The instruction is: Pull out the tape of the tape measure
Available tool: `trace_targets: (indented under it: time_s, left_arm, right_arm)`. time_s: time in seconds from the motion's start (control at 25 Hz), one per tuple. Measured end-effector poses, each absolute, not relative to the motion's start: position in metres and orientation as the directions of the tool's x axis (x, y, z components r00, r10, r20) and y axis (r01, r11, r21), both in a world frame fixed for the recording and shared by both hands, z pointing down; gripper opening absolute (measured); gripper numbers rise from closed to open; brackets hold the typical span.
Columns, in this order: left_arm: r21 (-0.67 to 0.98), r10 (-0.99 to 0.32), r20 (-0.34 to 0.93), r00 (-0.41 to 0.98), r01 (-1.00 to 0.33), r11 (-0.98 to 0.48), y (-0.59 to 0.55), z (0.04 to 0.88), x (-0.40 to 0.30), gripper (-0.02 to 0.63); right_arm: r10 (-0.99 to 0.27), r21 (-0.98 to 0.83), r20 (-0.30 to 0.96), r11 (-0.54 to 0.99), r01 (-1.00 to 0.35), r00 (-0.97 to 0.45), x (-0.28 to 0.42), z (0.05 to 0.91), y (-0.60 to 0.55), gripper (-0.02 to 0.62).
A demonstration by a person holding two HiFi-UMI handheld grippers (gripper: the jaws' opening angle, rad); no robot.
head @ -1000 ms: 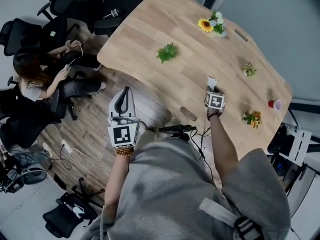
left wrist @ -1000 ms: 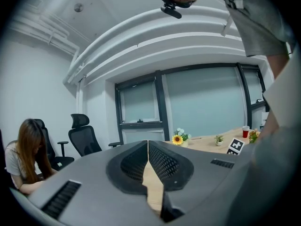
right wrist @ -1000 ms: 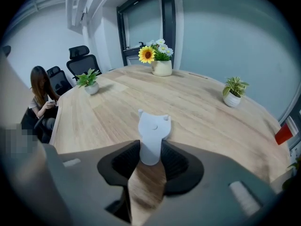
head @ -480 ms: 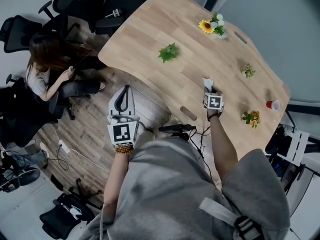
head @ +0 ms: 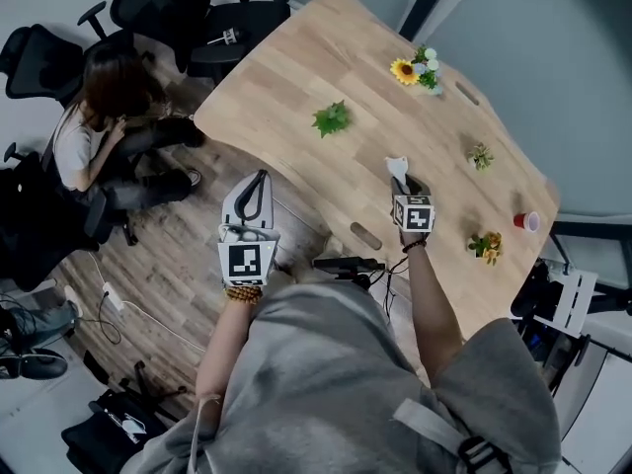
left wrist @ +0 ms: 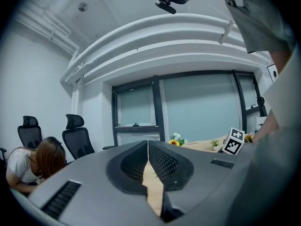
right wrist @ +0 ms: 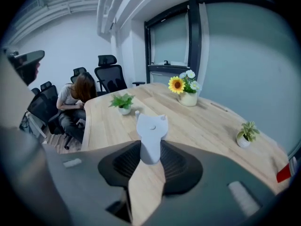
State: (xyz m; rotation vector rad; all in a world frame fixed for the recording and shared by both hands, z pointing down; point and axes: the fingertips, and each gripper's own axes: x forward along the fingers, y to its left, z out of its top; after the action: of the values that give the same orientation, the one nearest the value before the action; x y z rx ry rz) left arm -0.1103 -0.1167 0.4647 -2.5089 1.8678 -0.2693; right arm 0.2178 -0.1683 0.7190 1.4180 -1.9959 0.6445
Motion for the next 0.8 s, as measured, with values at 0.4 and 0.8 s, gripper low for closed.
trace_targets:
  time_s: [0.4, 0.8]
  left_arm:
    - [-0.098, -0.931, 0.104, 0.350, -0.928, -0.359, -0.122, 0.462, -0.109, 0.015]
    - [-0.124, -0.888, 0.077, 0.453, -0.879, -0.460, -0.120, 0.455, -0.092, 0.015]
  right_arm:
    - [-0.712, -0.058, 0.565, 0.469, -0.881, -0.416, 0.142, 0.592, -0.170, 0.138]
    - [-0.660, -0.005, 0.521, 0.632, -0.775, -0.542, 0.057, 0.512, -0.137, 0.138]
